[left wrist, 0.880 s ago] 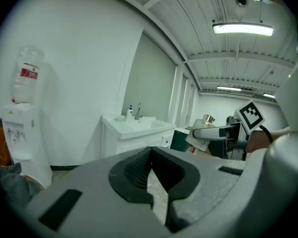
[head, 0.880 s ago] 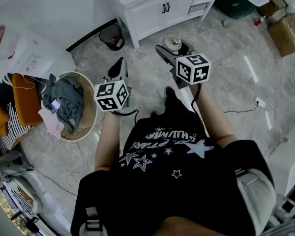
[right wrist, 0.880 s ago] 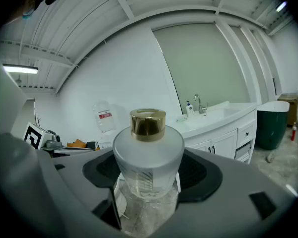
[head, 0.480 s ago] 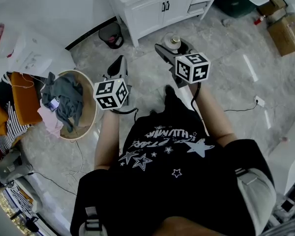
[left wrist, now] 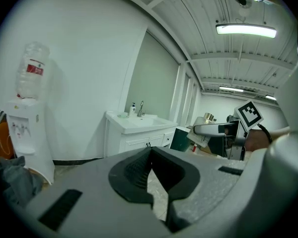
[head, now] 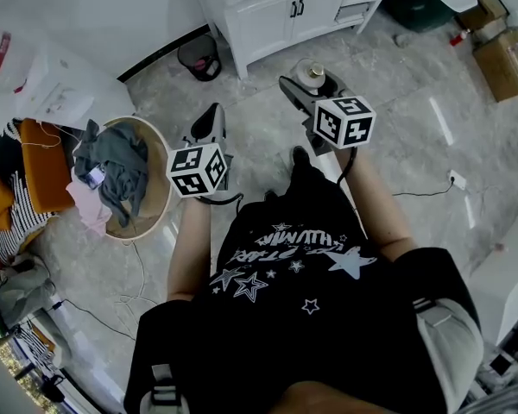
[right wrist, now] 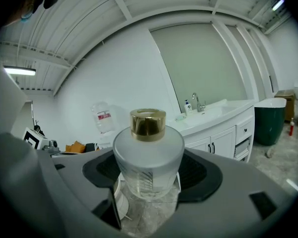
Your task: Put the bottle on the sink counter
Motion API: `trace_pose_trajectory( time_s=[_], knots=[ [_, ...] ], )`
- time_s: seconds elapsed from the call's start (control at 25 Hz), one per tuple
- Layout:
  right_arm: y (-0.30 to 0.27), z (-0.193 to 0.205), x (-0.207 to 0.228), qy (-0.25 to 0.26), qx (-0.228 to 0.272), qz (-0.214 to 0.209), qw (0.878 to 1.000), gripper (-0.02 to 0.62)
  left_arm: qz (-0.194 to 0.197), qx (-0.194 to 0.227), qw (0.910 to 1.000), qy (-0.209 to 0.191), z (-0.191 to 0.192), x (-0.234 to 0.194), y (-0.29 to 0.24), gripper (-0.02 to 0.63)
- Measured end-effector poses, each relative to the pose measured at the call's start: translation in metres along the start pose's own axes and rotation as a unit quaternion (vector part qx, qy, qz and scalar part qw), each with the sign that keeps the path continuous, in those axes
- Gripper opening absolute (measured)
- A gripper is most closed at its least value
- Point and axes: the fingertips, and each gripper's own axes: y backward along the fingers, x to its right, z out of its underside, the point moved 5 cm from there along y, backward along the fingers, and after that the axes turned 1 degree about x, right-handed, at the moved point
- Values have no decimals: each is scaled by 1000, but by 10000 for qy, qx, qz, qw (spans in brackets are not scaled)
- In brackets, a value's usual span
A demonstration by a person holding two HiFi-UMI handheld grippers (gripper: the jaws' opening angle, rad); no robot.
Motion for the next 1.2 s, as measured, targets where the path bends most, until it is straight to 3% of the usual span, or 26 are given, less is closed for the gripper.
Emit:
trace_pose_trajectory(
  time_s=[0.52, 1.2],
  knots=[
    [-63, -19, 32, -24, -58, -147, 9999, 327, -186, 41, 9998, -22, -24, -30, -52, 7],
    [-252, -112, 170, 44, -309, -666, 9973, 327, -661, -58, 9978, 82, -110, -92, -259, 7]
  ],
)
